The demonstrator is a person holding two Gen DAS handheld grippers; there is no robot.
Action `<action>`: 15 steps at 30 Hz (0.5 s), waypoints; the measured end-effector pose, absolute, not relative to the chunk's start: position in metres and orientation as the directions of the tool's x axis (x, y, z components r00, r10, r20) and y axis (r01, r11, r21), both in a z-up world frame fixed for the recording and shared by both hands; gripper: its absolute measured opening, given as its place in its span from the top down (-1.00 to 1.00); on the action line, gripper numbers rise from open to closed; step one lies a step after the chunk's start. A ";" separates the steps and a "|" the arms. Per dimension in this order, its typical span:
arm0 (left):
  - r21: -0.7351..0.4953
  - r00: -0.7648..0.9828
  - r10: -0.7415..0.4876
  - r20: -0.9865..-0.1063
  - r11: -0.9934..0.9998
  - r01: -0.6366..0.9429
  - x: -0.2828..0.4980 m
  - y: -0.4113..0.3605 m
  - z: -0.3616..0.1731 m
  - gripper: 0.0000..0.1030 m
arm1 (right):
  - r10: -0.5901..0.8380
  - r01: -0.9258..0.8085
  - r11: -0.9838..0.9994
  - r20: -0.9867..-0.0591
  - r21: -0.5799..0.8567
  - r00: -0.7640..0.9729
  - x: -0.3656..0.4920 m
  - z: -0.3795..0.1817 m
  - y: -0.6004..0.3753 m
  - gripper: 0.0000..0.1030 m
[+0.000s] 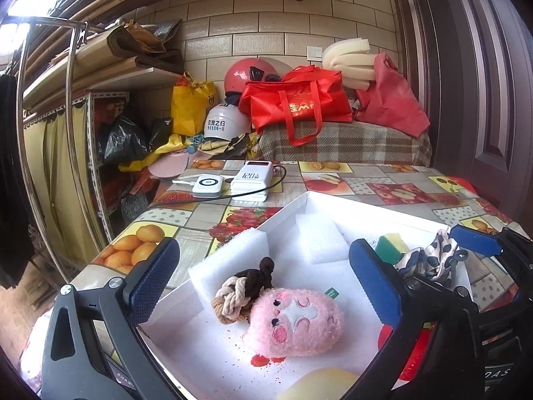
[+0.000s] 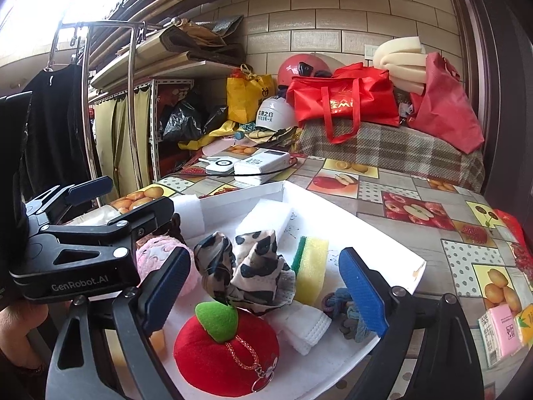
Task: Organize soft objects
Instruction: 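Release the rope ball into the tray with the left gripper while the right drops the cloth there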
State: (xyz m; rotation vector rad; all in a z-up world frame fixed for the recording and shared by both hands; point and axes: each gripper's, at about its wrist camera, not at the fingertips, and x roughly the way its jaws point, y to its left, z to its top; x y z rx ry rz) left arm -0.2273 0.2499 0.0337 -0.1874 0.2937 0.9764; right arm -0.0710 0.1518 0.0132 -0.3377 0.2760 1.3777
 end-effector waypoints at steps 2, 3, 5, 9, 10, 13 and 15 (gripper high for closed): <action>-0.024 0.526 0.788 -0.320 0.548 -0.836 -0.228 0.248 0.034 -1.00 | 0.908 -0.984 0.164 -0.379 -0.071 0.178 -0.071 0.013 0.150 -0.92; -0.027 0.527 0.789 -0.315 0.548 -0.836 -0.229 0.247 0.034 -1.00 | 0.908 -0.982 0.177 -0.374 -0.070 0.191 -0.070 0.013 0.149 -0.99; -0.030 0.529 0.791 -0.309 0.547 -0.836 -0.230 0.246 0.034 -1.00 | 0.911 -0.981 0.183 -0.366 -0.061 0.192 -0.068 0.014 0.147 -0.99; -0.026 0.529 0.794 -0.300 0.547 -0.837 -0.231 0.245 0.035 -1.00 | 0.914 -0.981 0.186 -0.356 -0.056 0.194 -0.067 0.014 0.145 -0.99; -0.026 0.529 0.795 -0.297 0.547 -0.837 -0.231 0.244 0.035 -1.00 | 0.915 -0.981 0.186 -0.353 -0.056 0.194 -0.067 0.015 0.144 -0.99; -0.024 0.528 0.799 -0.286 0.545 -0.838 -0.233 0.241 0.036 -1.00 | 0.918 -0.981 0.185 -0.348 -0.054 0.192 -0.067 0.015 0.142 -0.99; -0.025 0.528 0.800 -0.286 0.544 -0.838 -0.233 0.241 0.036 -1.00 | 0.921 -0.982 0.182 -0.342 -0.050 0.188 -0.066 0.015 0.140 -0.99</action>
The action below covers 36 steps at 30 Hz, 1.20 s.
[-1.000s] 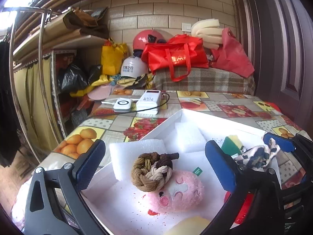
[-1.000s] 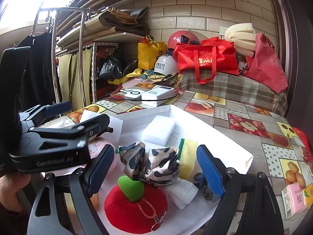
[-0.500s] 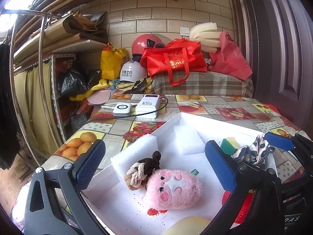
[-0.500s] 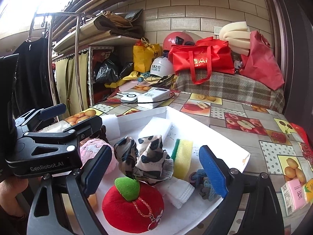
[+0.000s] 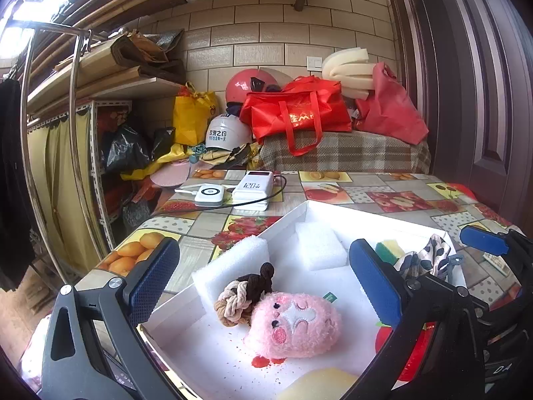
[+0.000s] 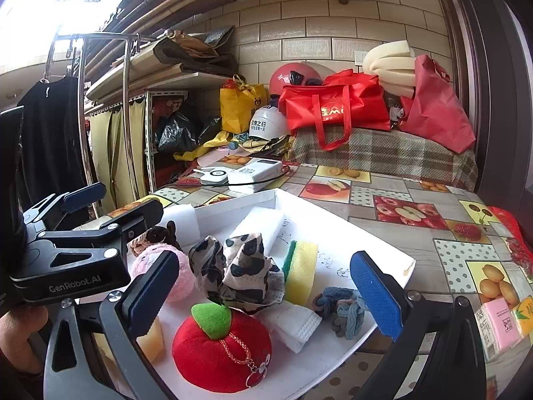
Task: Organize soft objects
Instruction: 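Release the rope ball into the tray with the left gripper while the right drops the cloth there, then withdraw both open grippers from the tray toward the tissue packs on the table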
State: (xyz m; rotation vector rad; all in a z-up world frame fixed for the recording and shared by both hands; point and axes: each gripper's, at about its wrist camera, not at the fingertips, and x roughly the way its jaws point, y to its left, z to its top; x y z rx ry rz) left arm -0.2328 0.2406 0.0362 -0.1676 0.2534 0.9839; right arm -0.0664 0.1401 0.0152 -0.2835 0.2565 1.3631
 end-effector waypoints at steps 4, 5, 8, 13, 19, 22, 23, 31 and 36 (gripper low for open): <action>-0.025 0.529 0.799 -0.286 0.545 -0.838 -0.233 0.241 0.036 -1.00 | 0.930 -0.984 0.174 -0.323 -0.043 0.178 -0.066 0.015 0.136 -0.99; -0.025 0.529 0.799 -0.286 0.545 -0.838 -0.233 0.241 0.036 -1.00 | 0.931 -0.984 0.173 -0.319 -0.043 0.177 -0.067 0.016 0.135 -0.99; -0.027 0.531 0.798 -0.286 0.547 -0.837 -0.233 0.240 0.036 -1.00 | 0.937 -0.985 0.169 -0.305 -0.040 0.173 -0.067 0.016 0.132 -0.99; -0.037 0.550 0.785 -0.284 0.565 -0.825 -0.233 0.230 0.037 -1.00 | 0.938 -0.987 0.157 -0.307 -0.042 0.163 -0.068 0.017 0.126 -0.99; -0.017 0.578 0.767 -0.278 0.598 -0.801 -0.226 0.215 0.039 -1.00 | 0.934 -0.988 0.150 -0.322 -0.034 0.153 -0.062 0.017 0.108 -0.99; -0.016 0.591 0.756 -0.280 0.612 -0.791 -0.223 0.211 0.039 -1.00 | 0.926 -0.988 0.152 -0.346 -0.036 0.155 -0.057 0.016 0.100 -0.99; -0.017 0.596 0.752 -0.281 0.617 -0.787 -0.223 0.209 0.039 -1.00 | 0.921 -0.988 0.152 -0.357 -0.036 0.155 -0.055 0.015 0.097 -0.99; -0.012 0.657 0.699 -0.281 0.682 -0.731 -0.207 0.185 0.040 -1.00 | 0.916 -0.972 0.234 -0.330 -0.020 0.227 -0.030 0.017 0.048 -0.99; 0.015 0.715 0.642 -0.278 0.747 -0.665 -0.190 0.161 0.041 -1.00 | 0.880 -0.926 0.378 -0.304 -0.020 0.365 0.001 0.022 0.011 -0.99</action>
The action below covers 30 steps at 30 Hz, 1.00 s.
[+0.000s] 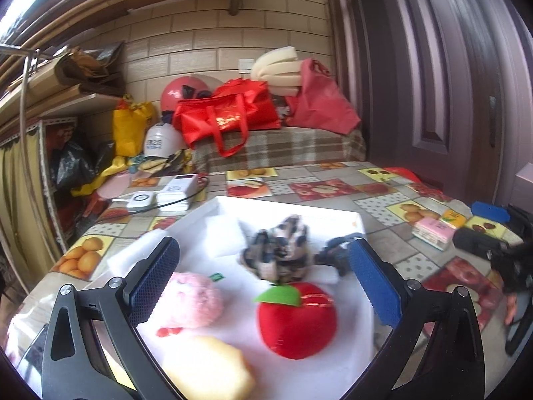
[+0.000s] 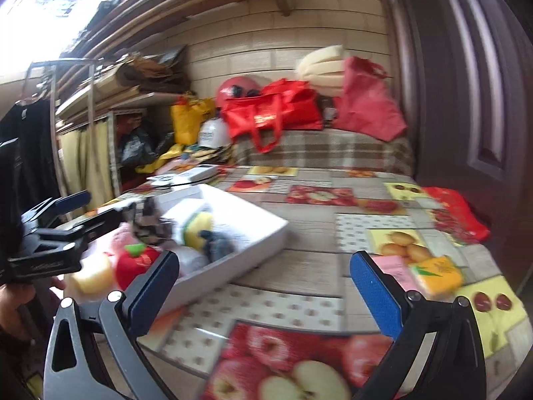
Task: Organize soft objects
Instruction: 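Withdraw both open grippers from the tray toward the tissue packs on the table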
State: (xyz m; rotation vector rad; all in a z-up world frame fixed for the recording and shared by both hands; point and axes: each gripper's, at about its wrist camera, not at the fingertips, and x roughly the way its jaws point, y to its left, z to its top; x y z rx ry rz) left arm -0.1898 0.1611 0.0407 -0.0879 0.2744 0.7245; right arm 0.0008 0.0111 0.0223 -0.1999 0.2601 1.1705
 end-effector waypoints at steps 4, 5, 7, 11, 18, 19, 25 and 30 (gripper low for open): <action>0.053 0.744 0.608 -0.277 0.783 -0.620 -0.177 0.145 0.041 -0.99 | 0.792 -0.839 0.542 -0.355 0.038 0.496 0.047 0.023 -0.017 -0.99; 0.066 0.745 0.607 -0.275 0.785 -0.616 -0.176 0.142 0.042 -0.99 | 0.777 -0.822 0.567 -0.367 0.052 0.512 0.056 0.022 -0.023 -0.99; 0.089 0.748 0.608 -0.268 0.788 -0.609 -0.173 0.136 0.042 -0.99 | 0.738 -0.787 0.615 -0.387 0.051 0.552 0.074 0.022 -0.037 -1.00; 0.067 0.770 0.572 -0.283 0.812 -0.579 -0.170 0.131 0.042 -0.99 | 0.683 -0.730 0.683 -0.377 0.026 0.626 0.096 0.024 -0.065 -1.00; 0.107 0.806 0.505 -0.309 0.860 -0.498 -0.151 0.107 0.041 -0.99 | 0.675 -0.639 0.728 -0.422 0.249 0.605 0.145 0.016 -0.105 -1.00; 0.116 0.809 0.497 -0.313 0.866 -0.486 -0.147 0.103 0.041 -0.99 | 0.672 -0.626 0.733 -0.430 0.268 0.603 0.148 0.014 -0.107 -1.00; 0.164 0.825 0.442 -0.353 0.897 -0.410 -0.123 0.085 0.038 -0.99 | 0.657 -0.593 0.749 -0.453 0.296 0.603 0.156 0.012 -0.112 -1.00; 0.168 0.818 0.409 -0.404 0.913 -0.373 -0.104 0.081 0.035 -0.99 | 0.645 -0.602 0.754 -0.466 0.262 0.605 0.156 0.012 -0.107 -1.00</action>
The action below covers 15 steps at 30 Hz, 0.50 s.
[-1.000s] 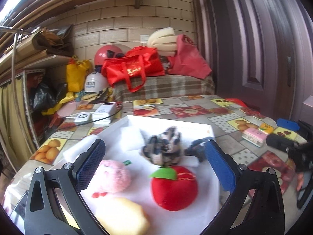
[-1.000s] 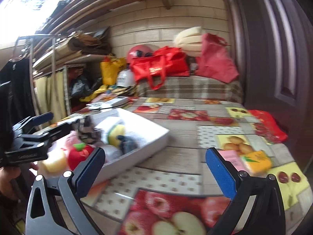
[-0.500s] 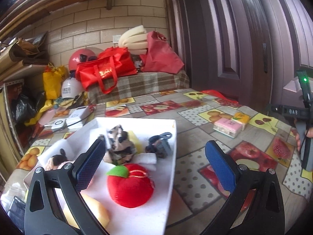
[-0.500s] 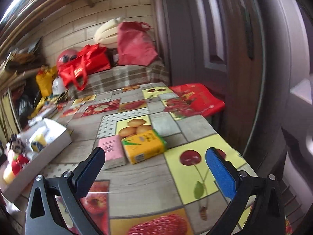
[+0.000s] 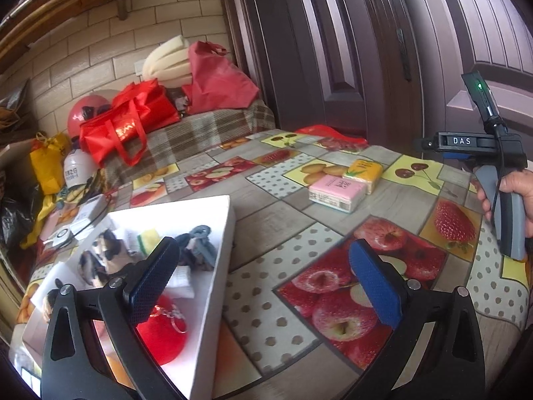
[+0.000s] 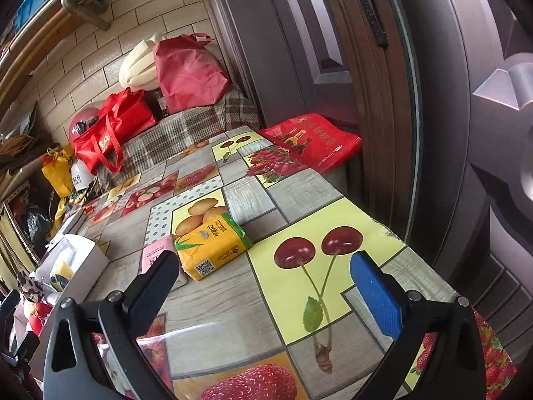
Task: Organize soft objects
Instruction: 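Withdraw both open grippers from the tray toward the tissue packs on the table, then grasp the pink tissue pack with the left gripper while the right grasps the yellow tissue pack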
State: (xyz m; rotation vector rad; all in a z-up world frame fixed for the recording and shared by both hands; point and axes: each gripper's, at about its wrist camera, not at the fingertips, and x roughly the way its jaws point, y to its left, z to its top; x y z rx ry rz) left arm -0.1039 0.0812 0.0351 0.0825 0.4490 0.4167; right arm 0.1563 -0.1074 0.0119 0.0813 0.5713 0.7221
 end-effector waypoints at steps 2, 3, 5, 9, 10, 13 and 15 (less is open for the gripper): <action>0.146 0.813 0.383 -0.438 0.923 -0.356 -0.094 0.084 0.033 -0.99 | 0.650 -0.620 0.745 -0.480 0.247 0.589 0.157 0.011 -0.102 -1.00; 0.128 0.809 0.368 -0.458 0.928 -0.350 -0.088 0.087 0.032 -0.99 | 0.646 -0.636 0.740 -0.494 0.220 0.581 0.157 0.011 -0.097 -1.00; 0.084 0.800 0.331 -0.500 0.938 -0.336 -0.073 0.092 0.029 -0.99 | 0.623 -0.678 0.726 -0.525 0.112 0.580 0.154 0.010 -0.079 -0.99; 0.029 0.791 0.251 -0.558 0.958 -0.284 -0.040 0.090 0.024 -0.99 | 0.619 -0.745 0.667 -0.544 -0.017 0.567 0.156 0.009 -0.047 -0.99; 0.027 0.785 0.239 -0.571 0.962 -0.273 -0.032 0.088 0.023 -0.99 | 0.616 -0.748 0.663 -0.552 -0.023 0.563 0.160 0.008 -0.042 -0.99; 0.044 0.766 0.232 -0.600 0.965 -0.258 -0.016 0.079 0.019 -0.99 | 0.600 -0.758 0.652 -0.589 -0.033 0.542 0.175 0.004 -0.024 -0.99; 0.070 0.758 0.239 -0.607 0.966 -0.248 -0.012 0.073 0.018 -0.99 | 0.593 -0.773 0.634 -0.624 -0.028 0.509 0.181 -0.001 -0.014 -0.99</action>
